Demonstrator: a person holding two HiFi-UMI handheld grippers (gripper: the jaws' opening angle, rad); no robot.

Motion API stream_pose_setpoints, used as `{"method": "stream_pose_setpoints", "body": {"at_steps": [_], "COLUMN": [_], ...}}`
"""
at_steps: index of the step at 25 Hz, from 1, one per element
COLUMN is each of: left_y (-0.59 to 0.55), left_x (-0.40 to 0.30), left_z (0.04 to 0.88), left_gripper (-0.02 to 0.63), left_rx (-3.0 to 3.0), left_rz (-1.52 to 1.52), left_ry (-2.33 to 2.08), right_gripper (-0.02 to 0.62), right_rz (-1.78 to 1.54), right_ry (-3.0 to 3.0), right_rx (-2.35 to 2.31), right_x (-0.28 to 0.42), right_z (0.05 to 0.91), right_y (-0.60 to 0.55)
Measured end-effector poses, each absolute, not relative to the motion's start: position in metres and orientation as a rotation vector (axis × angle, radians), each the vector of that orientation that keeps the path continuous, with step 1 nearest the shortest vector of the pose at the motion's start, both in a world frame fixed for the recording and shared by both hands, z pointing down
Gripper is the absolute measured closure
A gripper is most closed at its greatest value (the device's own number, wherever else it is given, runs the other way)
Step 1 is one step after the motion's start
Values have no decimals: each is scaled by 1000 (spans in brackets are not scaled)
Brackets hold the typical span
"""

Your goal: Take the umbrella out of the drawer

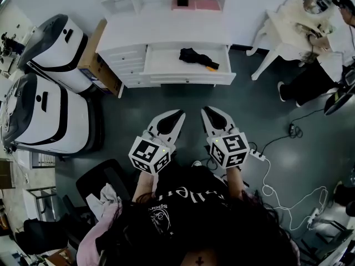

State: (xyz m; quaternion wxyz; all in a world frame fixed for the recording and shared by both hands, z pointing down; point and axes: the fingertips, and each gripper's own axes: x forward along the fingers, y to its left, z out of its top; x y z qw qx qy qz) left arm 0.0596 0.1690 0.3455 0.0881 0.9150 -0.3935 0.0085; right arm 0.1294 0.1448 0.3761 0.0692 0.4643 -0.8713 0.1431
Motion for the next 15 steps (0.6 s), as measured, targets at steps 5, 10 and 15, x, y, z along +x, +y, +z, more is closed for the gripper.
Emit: {"method": "stream_pose_setpoints", "body": {"at_steps": [5,10,15], "left_y": [174,167,148], "left_x": [69,68,65], "left_z": [359,363,366], "left_gripper": [580,580,580], "left_rx": [2682,2658,2679], "left_rz": [45,57,114], "left_ry": [-1200,-1219,-1226], "right_gripper": [532,532,531], "right_rz": [469,500,518], "right_ry": [-2623,-2636,-2640], "right_rx": [1348,1314,1307], "right_x": [141,140,133], "right_z": [391,399,401], "right_y": [149,144,122]}}
